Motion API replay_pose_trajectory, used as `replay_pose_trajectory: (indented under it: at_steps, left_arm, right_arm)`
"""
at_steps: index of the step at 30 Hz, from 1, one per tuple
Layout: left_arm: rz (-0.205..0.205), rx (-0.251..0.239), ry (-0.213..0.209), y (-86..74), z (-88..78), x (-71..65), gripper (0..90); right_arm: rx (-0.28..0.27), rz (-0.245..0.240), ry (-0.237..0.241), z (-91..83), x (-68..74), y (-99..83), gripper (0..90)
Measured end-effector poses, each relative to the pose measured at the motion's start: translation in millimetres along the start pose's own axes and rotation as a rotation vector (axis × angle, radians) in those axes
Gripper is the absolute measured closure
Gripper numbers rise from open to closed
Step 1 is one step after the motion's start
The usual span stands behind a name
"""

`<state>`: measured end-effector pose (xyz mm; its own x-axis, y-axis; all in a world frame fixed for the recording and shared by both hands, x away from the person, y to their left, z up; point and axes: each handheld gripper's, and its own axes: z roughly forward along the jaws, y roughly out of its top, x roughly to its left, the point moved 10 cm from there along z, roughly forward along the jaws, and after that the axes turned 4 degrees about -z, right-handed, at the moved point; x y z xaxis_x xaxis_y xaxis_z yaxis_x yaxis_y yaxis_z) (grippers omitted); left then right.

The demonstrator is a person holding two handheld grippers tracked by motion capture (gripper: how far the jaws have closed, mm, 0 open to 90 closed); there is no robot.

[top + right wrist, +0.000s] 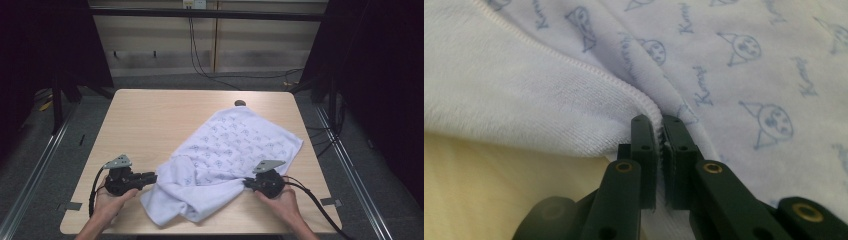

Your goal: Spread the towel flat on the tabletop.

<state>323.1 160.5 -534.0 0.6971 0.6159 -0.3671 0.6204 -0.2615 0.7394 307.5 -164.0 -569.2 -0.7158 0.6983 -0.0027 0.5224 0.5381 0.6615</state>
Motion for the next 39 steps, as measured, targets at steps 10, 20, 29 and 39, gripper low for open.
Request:
replay_pose_trajectory:
  at_steps: [10,20,29,39]
  left_arm:
    - [0.063,0.134,-0.049,-25.4,25.2,-39.5,60.4]
    - [0.059,0.144,-0.043,-27.2,29.3,-36.7,58.8]
    - [0.072,0.181,-0.033,-33.9,34.0,-35.0,55.4]
    - [0.143,0.207,-0.041,-40.0,33.8,-42.0,87.6]
  right_arm:
    - [-0.038,0.158,-0.130,-36.4,-34.2,-22.2,59.7]
    - [-0.211,-0.074,-0.001,-53.8,93.6,28.3,56.4]
    - [-0.189,-0.164,0.190,7.5,133.1,101.1,52.0]
    - [-0.099,-0.147,0.222,60.9,126.0,106.2,85.7]
